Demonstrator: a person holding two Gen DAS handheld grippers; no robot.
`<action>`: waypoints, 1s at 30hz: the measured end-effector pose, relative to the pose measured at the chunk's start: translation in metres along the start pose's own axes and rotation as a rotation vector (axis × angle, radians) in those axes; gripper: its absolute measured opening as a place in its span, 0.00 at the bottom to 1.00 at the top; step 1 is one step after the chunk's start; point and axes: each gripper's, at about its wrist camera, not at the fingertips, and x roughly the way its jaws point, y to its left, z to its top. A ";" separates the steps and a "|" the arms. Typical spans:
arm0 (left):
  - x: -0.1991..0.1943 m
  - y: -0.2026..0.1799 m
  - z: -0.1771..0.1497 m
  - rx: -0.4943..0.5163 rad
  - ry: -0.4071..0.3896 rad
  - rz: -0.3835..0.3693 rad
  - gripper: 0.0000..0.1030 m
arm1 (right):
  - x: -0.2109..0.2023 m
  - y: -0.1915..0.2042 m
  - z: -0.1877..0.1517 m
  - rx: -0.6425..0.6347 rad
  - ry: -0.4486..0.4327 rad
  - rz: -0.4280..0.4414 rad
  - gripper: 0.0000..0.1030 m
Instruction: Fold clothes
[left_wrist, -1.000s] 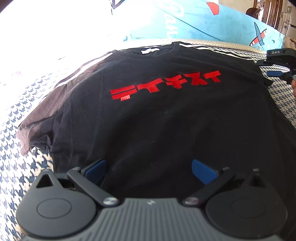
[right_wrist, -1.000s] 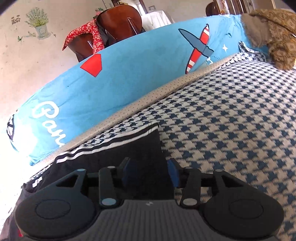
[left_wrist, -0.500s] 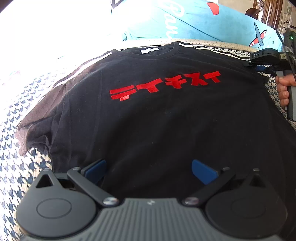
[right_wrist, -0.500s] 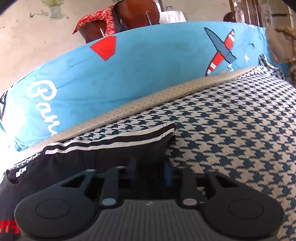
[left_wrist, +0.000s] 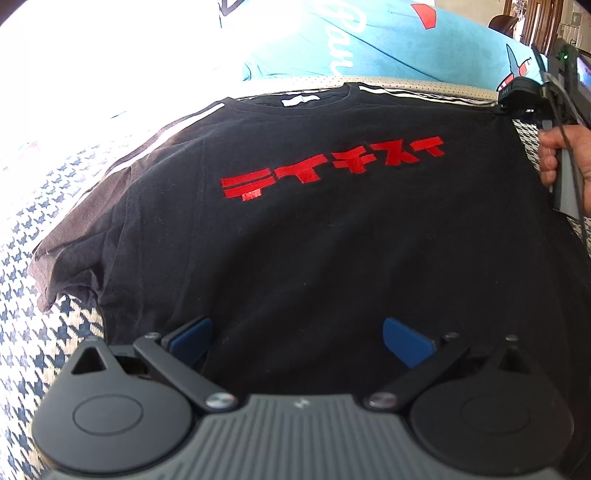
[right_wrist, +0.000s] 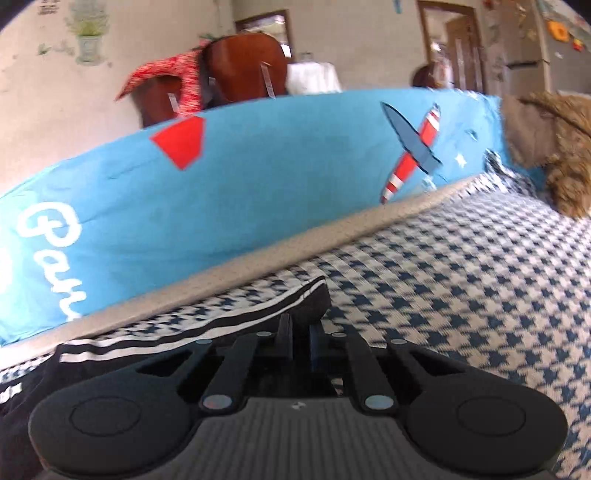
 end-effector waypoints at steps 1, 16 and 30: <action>0.000 0.000 0.000 0.001 0.001 0.001 1.00 | 0.004 -0.001 -0.002 0.005 0.015 -0.018 0.09; 0.001 -0.001 0.001 0.000 0.007 0.011 1.00 | -0.014 -0.012 0.007 0.084 0.053 0.028 0.23; -0.001 -0.002 -0.003 0.014 -0.015 0.019 1.00 | -0.063 -0.017 -0.026 0.071 0.163 0.089 0.36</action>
